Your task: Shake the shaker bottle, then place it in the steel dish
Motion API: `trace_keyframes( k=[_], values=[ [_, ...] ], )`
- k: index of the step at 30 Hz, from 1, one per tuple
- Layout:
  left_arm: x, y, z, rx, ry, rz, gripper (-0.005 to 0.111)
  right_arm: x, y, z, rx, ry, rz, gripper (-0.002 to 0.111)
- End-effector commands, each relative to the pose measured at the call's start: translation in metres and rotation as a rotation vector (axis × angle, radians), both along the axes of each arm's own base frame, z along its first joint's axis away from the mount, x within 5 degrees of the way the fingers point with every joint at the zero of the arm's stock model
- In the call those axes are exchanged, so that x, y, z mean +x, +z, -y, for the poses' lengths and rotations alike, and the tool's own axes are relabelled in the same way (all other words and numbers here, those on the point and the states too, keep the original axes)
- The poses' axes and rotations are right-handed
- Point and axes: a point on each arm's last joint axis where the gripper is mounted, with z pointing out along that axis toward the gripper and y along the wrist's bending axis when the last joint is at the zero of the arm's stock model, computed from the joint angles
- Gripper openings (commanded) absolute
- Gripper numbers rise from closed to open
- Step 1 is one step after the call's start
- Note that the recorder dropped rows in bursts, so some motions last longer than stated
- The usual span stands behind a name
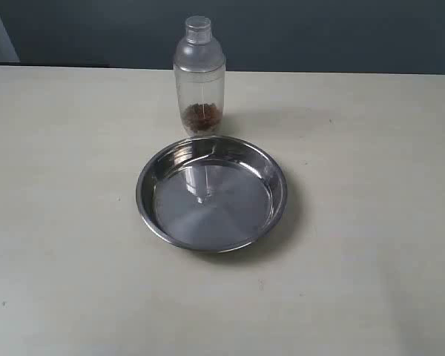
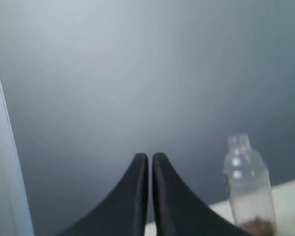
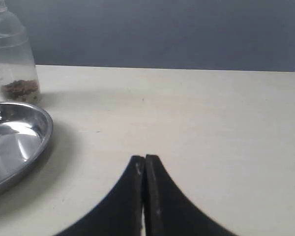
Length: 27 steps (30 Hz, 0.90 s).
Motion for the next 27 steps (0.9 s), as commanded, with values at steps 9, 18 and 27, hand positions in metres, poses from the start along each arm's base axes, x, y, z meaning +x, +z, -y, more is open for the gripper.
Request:
trace_keyframes(
  k=[9,18,27],
  values=[
    [-0.011,0.020,0.003,-0.505,-0.306,0.190,0.004,0.000,0.001,0.000,0.000,0.003,0.015,-0.001],
    [0.050,0.088,0.005,-0.296,-0.138,-0.040,0.005,0.000,0.001,0.000,0.000,0.003,0.015,-0.001],
    [0.156,0.087,0.023,-0.183,-0.225,-0.192,0.084,0.000,0.001,0.000,0.000,0.003,0.015,-0.001]
  ],
)
